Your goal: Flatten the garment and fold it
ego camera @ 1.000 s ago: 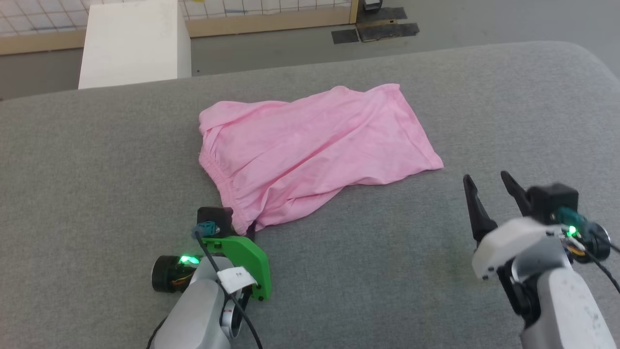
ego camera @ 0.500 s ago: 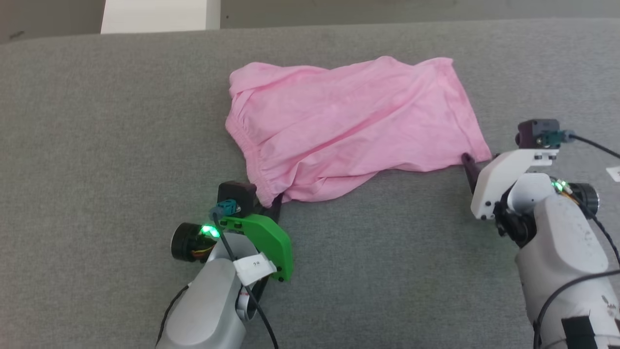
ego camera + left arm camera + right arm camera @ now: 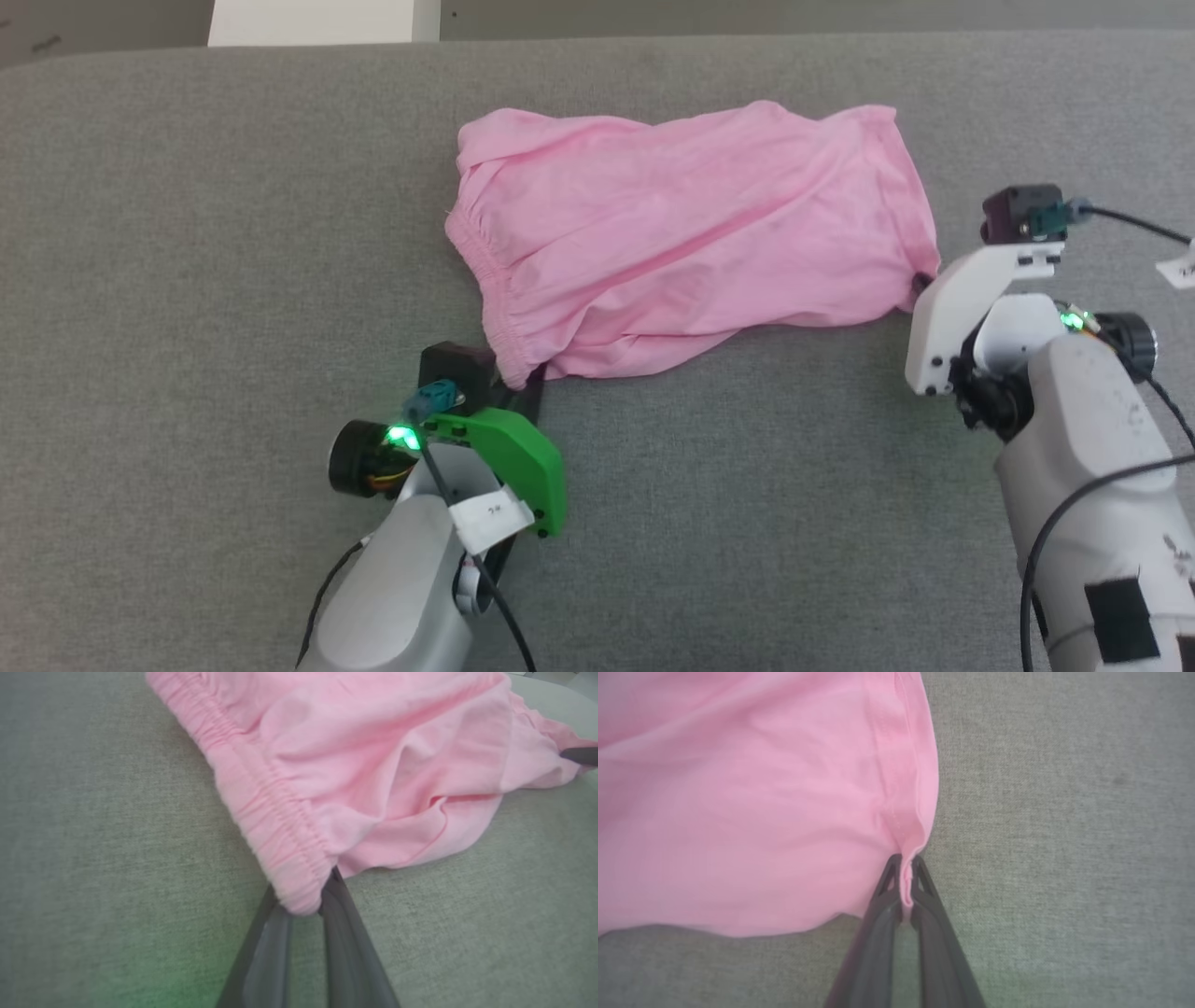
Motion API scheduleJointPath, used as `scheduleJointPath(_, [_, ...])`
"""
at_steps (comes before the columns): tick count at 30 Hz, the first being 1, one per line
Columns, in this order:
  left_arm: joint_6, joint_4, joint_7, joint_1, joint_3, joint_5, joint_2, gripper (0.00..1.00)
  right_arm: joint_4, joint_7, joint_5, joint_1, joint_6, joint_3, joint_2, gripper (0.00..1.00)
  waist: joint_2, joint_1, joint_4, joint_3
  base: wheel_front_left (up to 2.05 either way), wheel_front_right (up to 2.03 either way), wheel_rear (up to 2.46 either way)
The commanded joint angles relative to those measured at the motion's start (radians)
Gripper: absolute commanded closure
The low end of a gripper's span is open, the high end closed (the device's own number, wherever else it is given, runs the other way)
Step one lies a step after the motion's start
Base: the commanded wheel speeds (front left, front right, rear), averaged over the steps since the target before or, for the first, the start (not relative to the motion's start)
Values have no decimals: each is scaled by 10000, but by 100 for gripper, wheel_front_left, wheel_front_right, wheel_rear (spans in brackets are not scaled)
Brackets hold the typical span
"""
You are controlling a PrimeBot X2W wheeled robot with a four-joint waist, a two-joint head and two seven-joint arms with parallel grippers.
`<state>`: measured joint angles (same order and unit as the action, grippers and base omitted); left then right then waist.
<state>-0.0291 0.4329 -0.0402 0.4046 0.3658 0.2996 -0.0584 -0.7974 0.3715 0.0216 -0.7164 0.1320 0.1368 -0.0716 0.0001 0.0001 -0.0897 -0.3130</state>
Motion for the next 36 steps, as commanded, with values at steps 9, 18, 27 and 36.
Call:
scheduleJointPath(9, [-93,-1960,-156,-1229,-117,200,-807,100,2974,150,1112,2528,-13,-502,-449,100,-1,-1,-283,1226,0,0,0])
scheduleJointPath(18, [696,-5099,-1987,-2161,-128,1521,-1475,100,7694,2002,1741,4698,-13,-624,-822,100,-1,-1,-516,2181,0,0,0])
scheduleJointPath(27, [1023,-6500,-4739,522,-1023,3732,-1986,100,9593,3807,2041,2597,-13,-1467,-2057,100,-1,-1,-667,1711,0,0,0])
scheduleJointPath(36, [199,-3959,-4953,5140,-1786,3223,-1794,100,7071,3338,1889,-1965,-13,-2176,-2458,100,-1,-1,-704,-304,0,0,0])
